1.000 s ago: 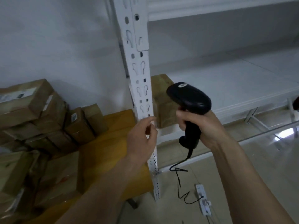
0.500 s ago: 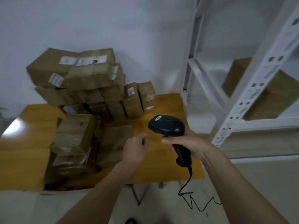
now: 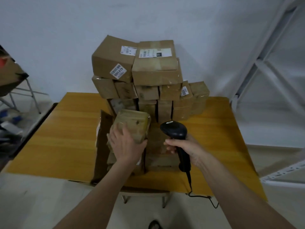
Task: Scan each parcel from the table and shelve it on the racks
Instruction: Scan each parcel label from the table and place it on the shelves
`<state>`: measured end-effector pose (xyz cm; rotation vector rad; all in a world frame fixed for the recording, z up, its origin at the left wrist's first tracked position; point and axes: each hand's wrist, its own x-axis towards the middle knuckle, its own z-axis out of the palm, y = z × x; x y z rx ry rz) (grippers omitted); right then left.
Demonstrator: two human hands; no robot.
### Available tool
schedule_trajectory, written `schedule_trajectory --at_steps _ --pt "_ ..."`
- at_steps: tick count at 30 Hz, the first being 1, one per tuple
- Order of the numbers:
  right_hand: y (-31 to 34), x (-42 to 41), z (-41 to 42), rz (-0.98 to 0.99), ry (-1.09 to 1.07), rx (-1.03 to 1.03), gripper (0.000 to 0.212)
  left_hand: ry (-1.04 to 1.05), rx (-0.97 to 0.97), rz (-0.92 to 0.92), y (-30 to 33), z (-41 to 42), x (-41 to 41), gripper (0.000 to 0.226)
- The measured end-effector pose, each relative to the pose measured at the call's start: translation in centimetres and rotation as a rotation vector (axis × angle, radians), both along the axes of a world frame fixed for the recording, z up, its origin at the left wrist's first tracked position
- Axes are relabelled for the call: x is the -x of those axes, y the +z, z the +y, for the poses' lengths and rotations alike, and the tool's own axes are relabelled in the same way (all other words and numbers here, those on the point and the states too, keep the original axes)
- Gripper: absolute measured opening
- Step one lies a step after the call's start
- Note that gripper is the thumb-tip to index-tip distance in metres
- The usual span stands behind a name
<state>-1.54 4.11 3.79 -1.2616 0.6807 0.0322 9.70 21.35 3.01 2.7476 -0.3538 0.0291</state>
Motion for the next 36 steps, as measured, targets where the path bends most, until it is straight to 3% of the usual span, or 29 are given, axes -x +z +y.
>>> schedule_trajectory --at_steps 3,8,12,15,17,24,28,32,34,36 --pt "-0.5 -1.3 0.9 0.034 -0.034 0.006 0.035 0.062 -0.097 0.202 -0.8 0.8 -1.7 0.125" --pt "-1.1 -2.3 1.0 0.082 -0.111 -0.003 0.030 0.060 -0.071 0.288 -0.8 0.8 -2.3 0.123" --pt "-1.1 -2.3 0.3 0.063 -0.198 -0.031 0.035 -0.013 0.209 0.327 0.5 0.2 -1.4 0.117" --pt "-1.0 -2.0 -0.7 0.023 -0.274 -0.015 0.036 -0.062 0.429 0.485 1.3 -1.5 0.1 0.124" --pt "-1.1 -1.5 -1.6 -0.016 -0.335 -0.017 0.038 -0.053 0.472 0.570 1.0 -2.8 1.0 0.123" --pt "-3.4 1.8 -3.6 0.095 -0.382 -0.036 0.032 -0.108 0.308 0.571 -2.3 -5.8 5.8 0.115" --pt "-4.8 3.1 -3.6 0.127 -0.462 -0.079 0.027 -0.047 0.400 0.835 -3.7 -6.2 6.1 0.107" --pt "-5.4 3.6 -3.7 0.174 -0.440 -0.105 0.030 -0.070 0.346 0.924 -4.7 -6.1 5.8 0.107" --pt "-5.6 3.6 -3.6 0.208 -0.425 -0.104 0.028 -0.102 0.248 0.913 -4.6 -6.5 5.9 0.105" --pt "-5.7 3.6 -3.6 0.221 -0.444 -0.100 0.025 -0.174 0.098 0.785 -4.2 -7.2 6.4 0.096"
